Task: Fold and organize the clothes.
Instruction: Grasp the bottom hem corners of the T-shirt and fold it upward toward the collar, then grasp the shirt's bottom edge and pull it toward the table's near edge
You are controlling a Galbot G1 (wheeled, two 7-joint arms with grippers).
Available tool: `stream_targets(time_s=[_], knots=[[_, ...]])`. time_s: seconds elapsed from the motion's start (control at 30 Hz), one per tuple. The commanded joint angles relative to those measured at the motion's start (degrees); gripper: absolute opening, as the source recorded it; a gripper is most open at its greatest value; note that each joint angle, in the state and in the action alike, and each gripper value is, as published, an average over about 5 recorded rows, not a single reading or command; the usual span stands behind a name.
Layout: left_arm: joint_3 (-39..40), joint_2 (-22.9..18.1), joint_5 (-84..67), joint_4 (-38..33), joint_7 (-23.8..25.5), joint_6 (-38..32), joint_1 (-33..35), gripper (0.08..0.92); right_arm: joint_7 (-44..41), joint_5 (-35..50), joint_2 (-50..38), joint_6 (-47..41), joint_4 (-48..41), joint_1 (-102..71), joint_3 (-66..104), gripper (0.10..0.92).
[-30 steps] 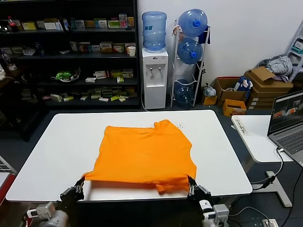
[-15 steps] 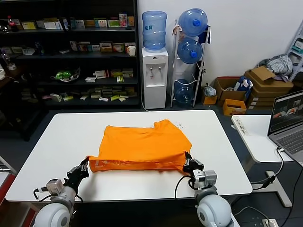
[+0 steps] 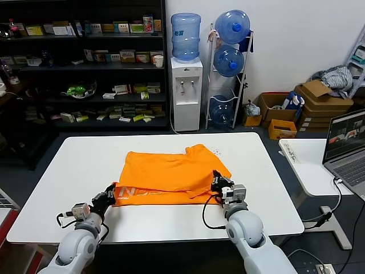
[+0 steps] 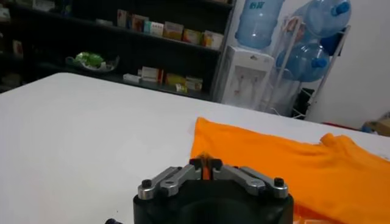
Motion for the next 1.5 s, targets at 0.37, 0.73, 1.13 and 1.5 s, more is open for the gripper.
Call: stream_targets(time_s=[0.37,0.73,1.13,1.5], knots=[[-9.74,1.08,1.56,-5.59,6.25,0.33,16.30,0.582,-11.05,-3.15,-8.62,2.07,5.11,-11.96,8.71,0.640],[-8.81,-0.71,3.16,-1.67,8.49,-2.26,11.22,0.819,-15.21,-1.89,-7.56,-0.56,6.60,-19.78,11.19,0.822],[-6.07,-0.74,3.52,2.21,7.98,-1.91,6.45,0.823,-13.93,-1.67,-5.67,-1.58,4.38,-17.12,9.55,0.823],[-3.23,0.20,0.81,-0.15,6.42,4.48,6.37,0.823,-13.13,-1.67,-5.08,-1.97,3.53,-15.84,8.85,0.689]])
